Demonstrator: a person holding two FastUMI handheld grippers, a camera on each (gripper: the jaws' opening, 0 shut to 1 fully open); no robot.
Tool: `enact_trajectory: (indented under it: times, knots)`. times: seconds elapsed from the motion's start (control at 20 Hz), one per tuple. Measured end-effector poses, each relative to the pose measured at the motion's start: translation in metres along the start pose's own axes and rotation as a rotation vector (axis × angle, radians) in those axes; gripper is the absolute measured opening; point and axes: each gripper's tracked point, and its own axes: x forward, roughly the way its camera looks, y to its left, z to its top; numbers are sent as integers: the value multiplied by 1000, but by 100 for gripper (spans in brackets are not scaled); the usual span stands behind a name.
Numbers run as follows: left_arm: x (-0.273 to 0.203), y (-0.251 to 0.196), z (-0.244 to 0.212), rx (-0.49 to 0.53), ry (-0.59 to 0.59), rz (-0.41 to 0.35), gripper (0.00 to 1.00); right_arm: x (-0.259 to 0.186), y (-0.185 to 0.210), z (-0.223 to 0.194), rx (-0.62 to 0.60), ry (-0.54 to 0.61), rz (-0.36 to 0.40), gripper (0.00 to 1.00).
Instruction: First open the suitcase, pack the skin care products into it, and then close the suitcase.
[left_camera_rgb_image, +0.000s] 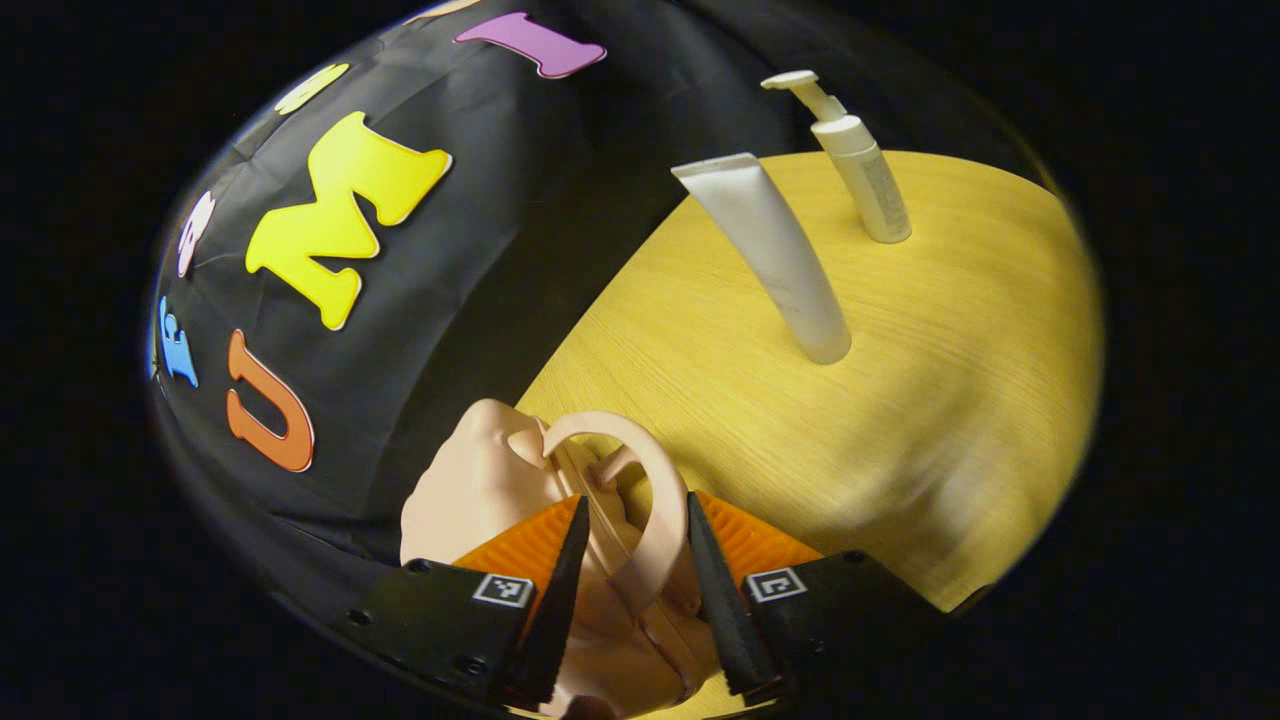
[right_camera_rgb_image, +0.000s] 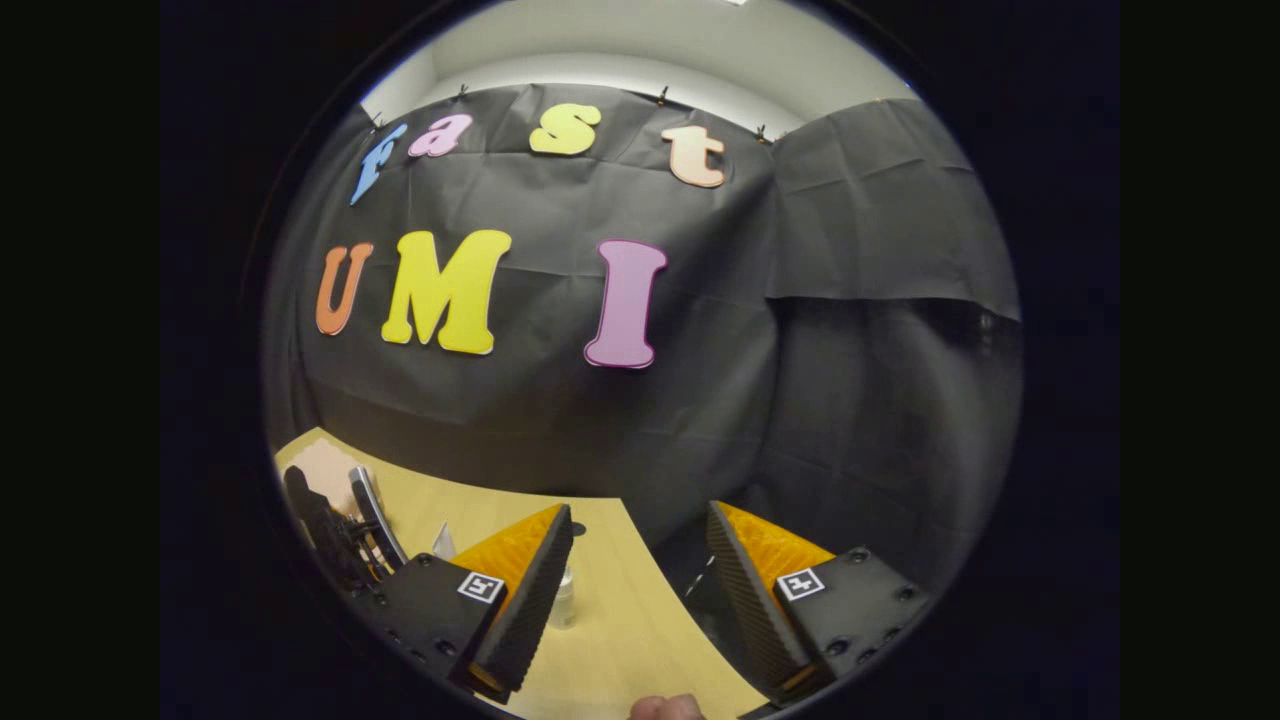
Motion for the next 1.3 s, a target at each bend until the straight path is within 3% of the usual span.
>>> enact_trajectory:
  times: [0.1, 0.2, 0.25, 0.3, 0.35, 0.4, 0.65, 1.0, 1.3]
  knots:
    - [3, -3, -5, 10, 36, -4, 47, -2, -4, -7, 4, 14, -6, 80]
    - [6, -5, -6, 20, 49, -8, 40, -4, -6, -9, 13, 22, -12, 80]
    - [6, -5, -6, 27, 55, -8, 43, -4, -6, -8, 18, 23, -13, 80]
    - [5, -6, -4, 32, 54, -9, 34, -5, -6, -9, 21, 23, -14, 80]
    - [4, -5, -2, 32, 47, -8, 36, -5, -6, -7, 23, 20, -13, 80]
    - [2, -2, 0, 24, 45, 2, 24, -6, -5, -6, 25, 16, -12, 80]
    - [-13, 19, 10, -87, 12, 9, 5, -9, 8, 10, 59, -12, 15, 80]
    - [-61, 92, 24, -260, -123, 68, 3, -11, 43, 30, 53, -47, 83, 80]
    - [-117, 232, -15, -499, -286, 253, 2, -17, 85, 63, 49, -85, 165, 80]
